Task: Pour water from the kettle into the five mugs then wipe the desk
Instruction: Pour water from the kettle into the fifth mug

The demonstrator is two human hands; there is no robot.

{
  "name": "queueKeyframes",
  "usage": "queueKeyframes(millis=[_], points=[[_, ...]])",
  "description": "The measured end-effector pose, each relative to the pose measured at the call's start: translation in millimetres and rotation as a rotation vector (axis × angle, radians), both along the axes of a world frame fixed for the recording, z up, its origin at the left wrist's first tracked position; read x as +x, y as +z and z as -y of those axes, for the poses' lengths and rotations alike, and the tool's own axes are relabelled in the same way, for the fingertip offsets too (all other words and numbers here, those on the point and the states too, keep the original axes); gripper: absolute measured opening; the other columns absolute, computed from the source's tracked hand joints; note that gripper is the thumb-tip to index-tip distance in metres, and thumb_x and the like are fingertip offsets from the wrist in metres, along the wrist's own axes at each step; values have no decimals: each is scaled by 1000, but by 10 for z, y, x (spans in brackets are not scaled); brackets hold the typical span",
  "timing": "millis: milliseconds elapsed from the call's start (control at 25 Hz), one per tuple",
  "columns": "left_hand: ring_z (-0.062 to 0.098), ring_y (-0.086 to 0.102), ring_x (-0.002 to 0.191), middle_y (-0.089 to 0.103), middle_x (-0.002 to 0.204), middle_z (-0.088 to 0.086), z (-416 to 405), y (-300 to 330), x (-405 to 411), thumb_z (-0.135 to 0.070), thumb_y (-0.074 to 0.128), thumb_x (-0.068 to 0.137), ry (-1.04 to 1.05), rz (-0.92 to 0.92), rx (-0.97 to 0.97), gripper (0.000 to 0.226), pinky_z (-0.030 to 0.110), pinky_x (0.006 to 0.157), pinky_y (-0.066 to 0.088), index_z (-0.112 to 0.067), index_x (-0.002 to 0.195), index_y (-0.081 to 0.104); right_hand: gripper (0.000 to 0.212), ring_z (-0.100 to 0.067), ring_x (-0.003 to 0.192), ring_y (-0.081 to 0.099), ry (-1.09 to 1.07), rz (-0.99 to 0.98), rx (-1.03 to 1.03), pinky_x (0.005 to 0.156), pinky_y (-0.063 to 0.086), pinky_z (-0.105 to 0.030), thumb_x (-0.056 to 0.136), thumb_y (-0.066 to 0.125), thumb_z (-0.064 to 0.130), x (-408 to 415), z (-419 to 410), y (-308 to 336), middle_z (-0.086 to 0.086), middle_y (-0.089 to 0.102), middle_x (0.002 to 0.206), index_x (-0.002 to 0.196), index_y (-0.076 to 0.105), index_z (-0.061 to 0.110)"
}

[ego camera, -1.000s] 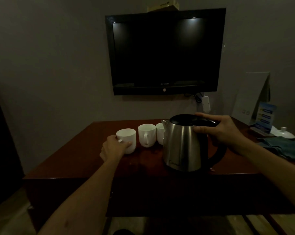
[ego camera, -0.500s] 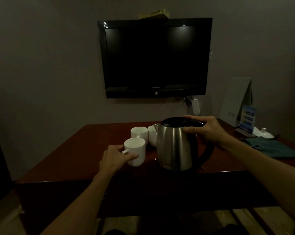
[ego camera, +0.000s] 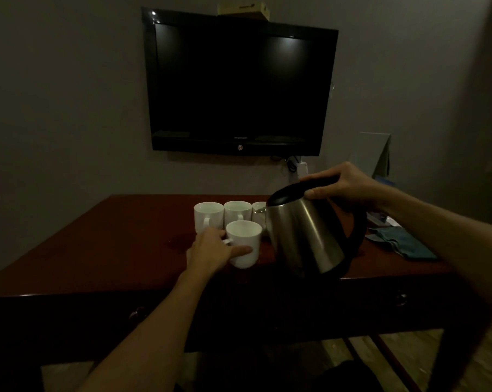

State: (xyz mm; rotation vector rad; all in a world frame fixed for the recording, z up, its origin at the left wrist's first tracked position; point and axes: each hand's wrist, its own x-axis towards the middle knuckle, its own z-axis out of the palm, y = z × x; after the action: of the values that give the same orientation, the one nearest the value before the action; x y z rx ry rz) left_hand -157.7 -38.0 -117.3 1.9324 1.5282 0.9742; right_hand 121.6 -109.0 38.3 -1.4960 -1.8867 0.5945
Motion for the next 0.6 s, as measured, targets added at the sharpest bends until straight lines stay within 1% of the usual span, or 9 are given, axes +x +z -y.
queueKeyframes(millis=[40,80,120,200,240,320,360,480,600], points=[[8,62,88,67,93,-11,-17,0,41,-52,82,66,-7,2,-13,52,40,81,54,-22,106,67,45,-30,100,67,3,40,3,88,57,-46,73,77,35,-3,-9,45,-2,69,115,117,69,34],[9,63,89,66,91,-12,-38,-6,70,-53,82,66,-9,-2,-23,51,42,83,53,-24,104,66,43,-31,108,64,12,77,1,94,55,-48,75,76,34,-14,-19,79,-1,68,117,117,68,34],[9,63,90,66,92,-12,-62,-15,89,-54,81,65,-11,-8,-28,50,44,84,53,-24,102,66,42,-33,108,64,23,117,-2,95,53,-49,74,76,35,-38,-30,114,-3,69,114,116,68,34],[10,64,89,67,92,-11,-87,-34,109,-57,81,63,-8,-6,-34,47,45,82,54,-27,96,64,42,-36,97,65,48,183,-2,87,54,-47,70,75,41,-97,-51,174,-8,71,105,111,69,35],[10,64,88,67,91,-11,-94,-40,112,-57,81,62,-5,-4,-34,46,44,81,54,-28,92,63,40,-34,88,65,58,207,-5,80,55,-42,70,75,41,-122,-69,198,-8,72,98,109,70,34],[11,64,87,66,90,-12,-99,-50,117,-58,82,61,0,7,-30,45,44,81,55,-30,90,62,33,-15,65,62,79,260,-19,59,51,-21,78,76,30,-172,-91,252,3,72,77,111,71,27],[11,64,88,65,88,-13,-97,-52,119,-57,82,61,1,12,-26,46,44,81,54,-30,92,63,31,-3,54,58,81,291,-25,50,45,-13,82,75,24,-193,-94,276,7,69,68,113,71,23],[12,65,90,64,87,-13,-104,-45,112,-55,84,61,-4,16,-23,44,45,83,54,-31,91,63,33,3,44,53,48,358,-18,42,40,-9,86,73,19,-188,-128,308,8,64,61,118,70,16],[13,65,88,66,86,-12,-114,-36,103,-54,84,61,-10,13,-14,40,47,82,54,-33,84,60,33,-2,42,50,53,352,-45,40,38,-11,85,74,20,-165,-159,313,8,61,55,117,70,21]])
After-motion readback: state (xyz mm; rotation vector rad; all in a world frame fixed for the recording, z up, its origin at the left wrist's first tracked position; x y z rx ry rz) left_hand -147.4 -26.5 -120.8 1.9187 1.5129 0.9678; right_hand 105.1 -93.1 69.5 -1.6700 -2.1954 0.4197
